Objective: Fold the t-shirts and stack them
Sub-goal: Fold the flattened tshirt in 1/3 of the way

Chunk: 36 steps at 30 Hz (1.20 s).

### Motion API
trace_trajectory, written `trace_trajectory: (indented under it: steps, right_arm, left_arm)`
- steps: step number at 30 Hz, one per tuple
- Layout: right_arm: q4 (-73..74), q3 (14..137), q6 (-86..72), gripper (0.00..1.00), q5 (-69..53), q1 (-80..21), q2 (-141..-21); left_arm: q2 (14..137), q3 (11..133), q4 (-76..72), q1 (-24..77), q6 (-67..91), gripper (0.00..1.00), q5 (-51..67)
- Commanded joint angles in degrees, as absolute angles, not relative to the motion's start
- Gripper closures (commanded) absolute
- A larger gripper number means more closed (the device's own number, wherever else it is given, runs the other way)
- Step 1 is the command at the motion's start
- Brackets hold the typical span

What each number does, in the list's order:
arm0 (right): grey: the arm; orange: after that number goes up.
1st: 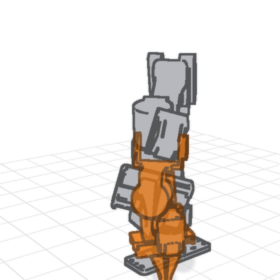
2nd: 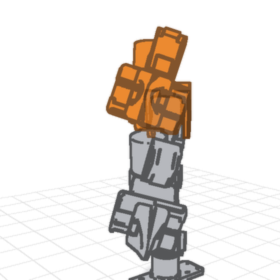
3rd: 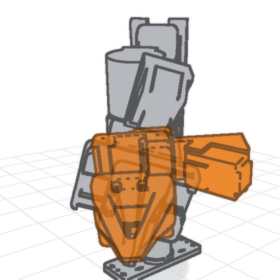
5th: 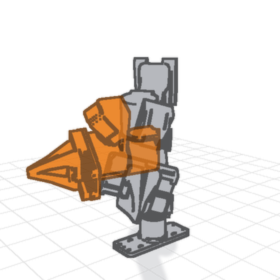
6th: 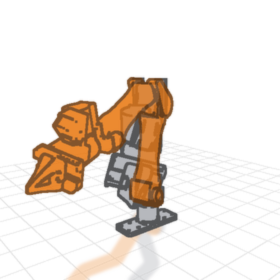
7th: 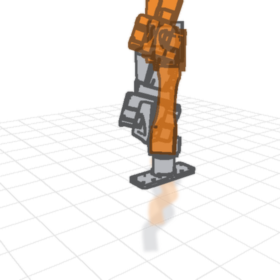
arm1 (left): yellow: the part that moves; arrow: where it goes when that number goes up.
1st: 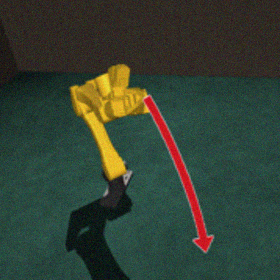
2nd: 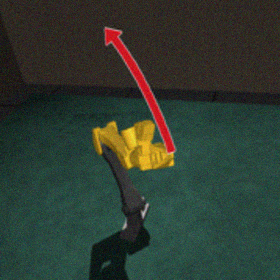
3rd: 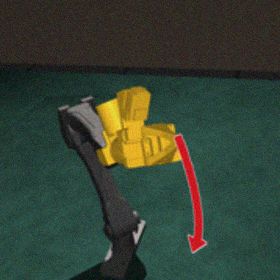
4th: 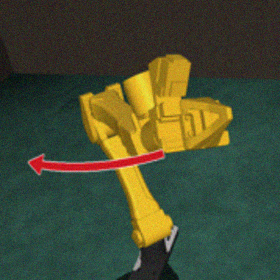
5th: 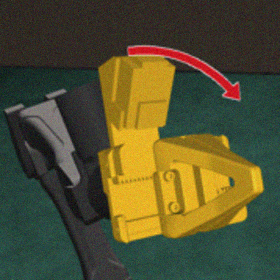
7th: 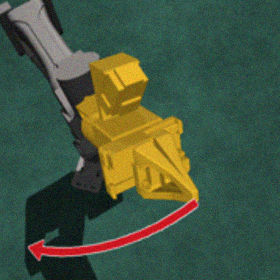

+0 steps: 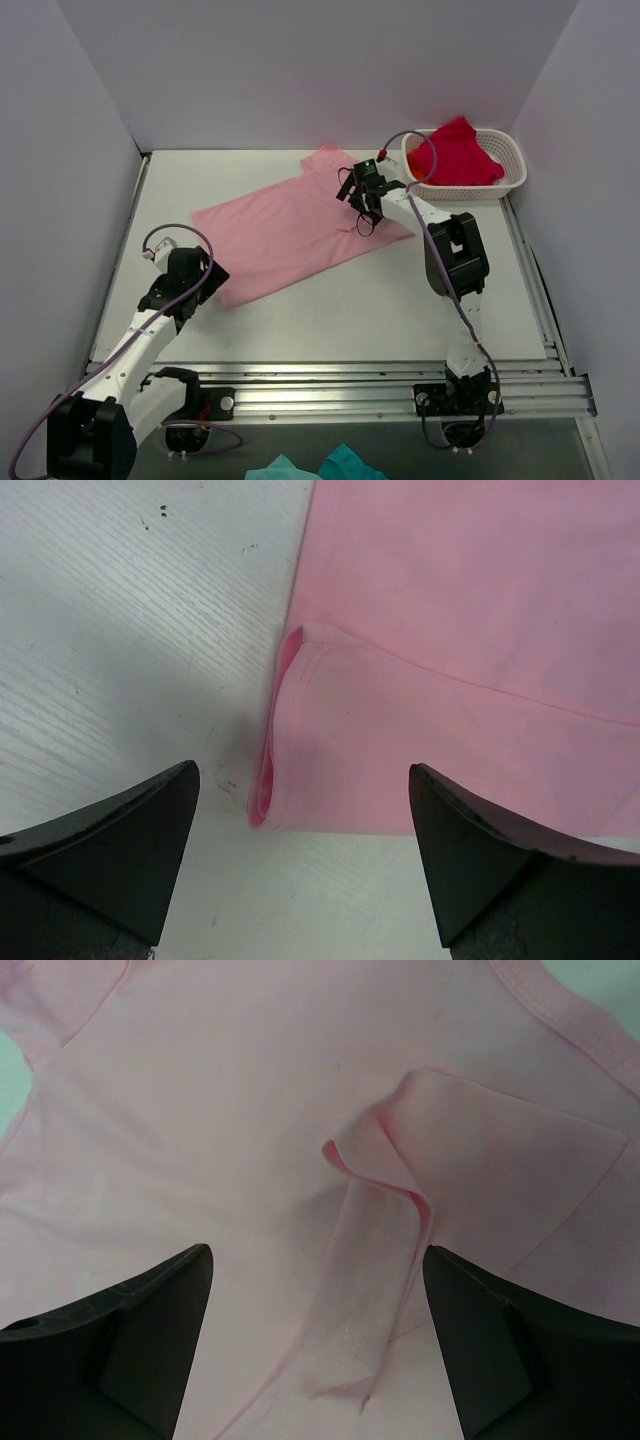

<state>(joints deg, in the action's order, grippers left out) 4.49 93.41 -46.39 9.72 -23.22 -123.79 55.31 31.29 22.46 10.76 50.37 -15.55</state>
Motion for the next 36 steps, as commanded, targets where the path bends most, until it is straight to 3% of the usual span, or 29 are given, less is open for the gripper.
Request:
trace_trajectory:
  steps: [1, 18, 36]
  right_arm:
    - [5.9, 95.8, -46.1, 0.18, 12.1, -22.9, -125.9]
    - [6.0, 96.5, -46.0, 0.18, 13.3, -22.5, -127.4]
    - [6.2, 109.9, -47.4, 0.19, 9.8, -24.6, -137.0]
  left_arm:
    - [54.8, 31.1, 19.8, 10.5, 49.7, 0.05, -14.8]
    - [54.8, 30.9, 19.4, 10.5, 49.5, 0.05, -14.5]
    - [54.7, 30.8, 19.2, 10.5, 49.4, 0.05, -14.3]
